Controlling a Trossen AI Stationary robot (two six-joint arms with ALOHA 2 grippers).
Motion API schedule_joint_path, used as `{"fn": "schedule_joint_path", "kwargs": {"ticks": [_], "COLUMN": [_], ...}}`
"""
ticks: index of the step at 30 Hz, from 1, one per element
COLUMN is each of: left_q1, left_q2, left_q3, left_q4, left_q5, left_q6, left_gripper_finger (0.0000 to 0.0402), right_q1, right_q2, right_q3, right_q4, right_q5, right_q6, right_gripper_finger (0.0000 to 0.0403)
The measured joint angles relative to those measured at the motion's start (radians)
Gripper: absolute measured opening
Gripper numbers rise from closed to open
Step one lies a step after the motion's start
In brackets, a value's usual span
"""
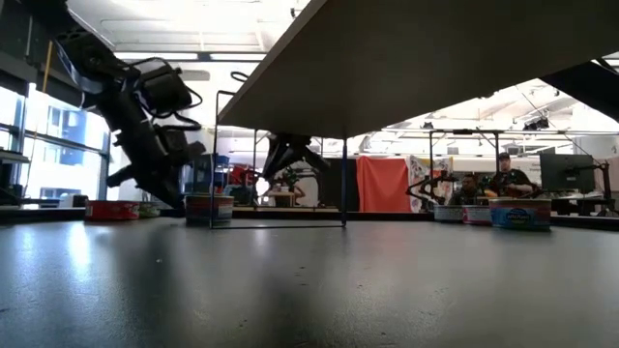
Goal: Stack canned seafood by type on shelf
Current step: Put the blue tuna can on the shelf
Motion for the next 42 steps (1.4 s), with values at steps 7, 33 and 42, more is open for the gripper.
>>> {"fn": "schedule_joint_path", "kwargs": {"ticks": [7, 33, 42], "left_q1": [-0.012, -0.076, 0.14], "left_q2": [0.092, 0.074, -0.025], "left_q3": [0.0, 0.138, 0.115], "left_q4": [0.141, 0.178, 0.128], "left_q5": [0.013, 0.015, 0.081], "left_q6": [-0.055, -0.013, 0.072], "left_gripper_finger": [0.0, 0.0, 0.0], "right_q1": [-0.001, -0.028, -0.02], "right_q2": [0.0, -0.002, 0.024], "right_q3": [0.083, 0.125, 0.124], "right_q4": [-0.08, -0.203, -0.07], "right_q5": [0.01, 0.072, 0.062], "right_q6": [-0.048, -0.092, -0.008], "right_gripper_finger": [0.0, 0.0, 0.0]}}
